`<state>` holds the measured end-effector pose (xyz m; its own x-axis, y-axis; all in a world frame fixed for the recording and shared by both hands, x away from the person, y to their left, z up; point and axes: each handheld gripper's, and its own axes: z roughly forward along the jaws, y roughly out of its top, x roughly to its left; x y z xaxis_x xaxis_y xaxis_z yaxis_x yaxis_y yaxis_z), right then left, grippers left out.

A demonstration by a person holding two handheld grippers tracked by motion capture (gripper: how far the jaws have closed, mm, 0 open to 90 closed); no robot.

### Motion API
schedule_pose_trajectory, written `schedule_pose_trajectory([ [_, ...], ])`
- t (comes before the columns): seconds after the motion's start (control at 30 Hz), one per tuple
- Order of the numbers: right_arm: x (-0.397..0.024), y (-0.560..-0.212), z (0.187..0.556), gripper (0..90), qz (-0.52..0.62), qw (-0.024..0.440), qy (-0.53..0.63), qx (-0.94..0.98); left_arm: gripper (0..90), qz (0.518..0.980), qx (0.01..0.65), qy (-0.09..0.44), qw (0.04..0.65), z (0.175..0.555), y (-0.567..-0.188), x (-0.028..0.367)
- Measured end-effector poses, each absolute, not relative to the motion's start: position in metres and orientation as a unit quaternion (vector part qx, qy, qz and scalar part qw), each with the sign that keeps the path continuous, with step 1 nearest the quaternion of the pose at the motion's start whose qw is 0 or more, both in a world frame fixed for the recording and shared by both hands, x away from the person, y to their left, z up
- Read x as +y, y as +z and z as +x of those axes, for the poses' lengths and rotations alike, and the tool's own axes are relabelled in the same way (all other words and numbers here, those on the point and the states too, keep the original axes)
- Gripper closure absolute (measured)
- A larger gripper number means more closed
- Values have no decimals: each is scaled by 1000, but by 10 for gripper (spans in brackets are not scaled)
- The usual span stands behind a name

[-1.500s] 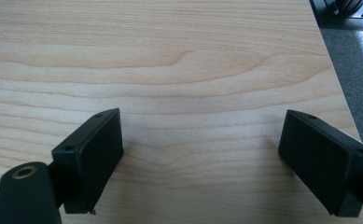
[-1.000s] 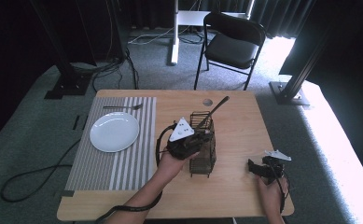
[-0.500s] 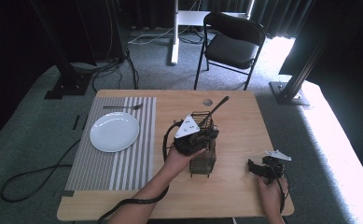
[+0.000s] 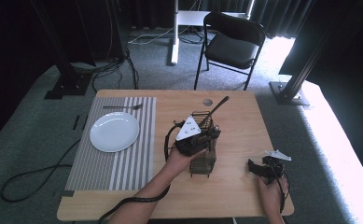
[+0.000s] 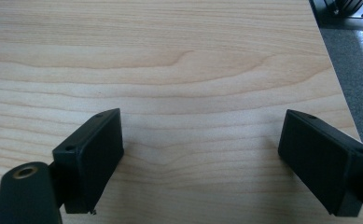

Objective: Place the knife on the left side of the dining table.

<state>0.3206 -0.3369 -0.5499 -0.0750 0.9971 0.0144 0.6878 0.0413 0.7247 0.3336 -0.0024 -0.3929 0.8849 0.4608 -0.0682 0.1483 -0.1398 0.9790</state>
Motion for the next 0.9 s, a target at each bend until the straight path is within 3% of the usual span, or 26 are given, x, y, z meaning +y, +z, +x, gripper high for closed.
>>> schedule_pose_trajectory([
  [0.9, -337, -550, 321, 135, 628, 263, 293, 672, 839, 721, 177, 146, 654, 311, -305, 36],
])
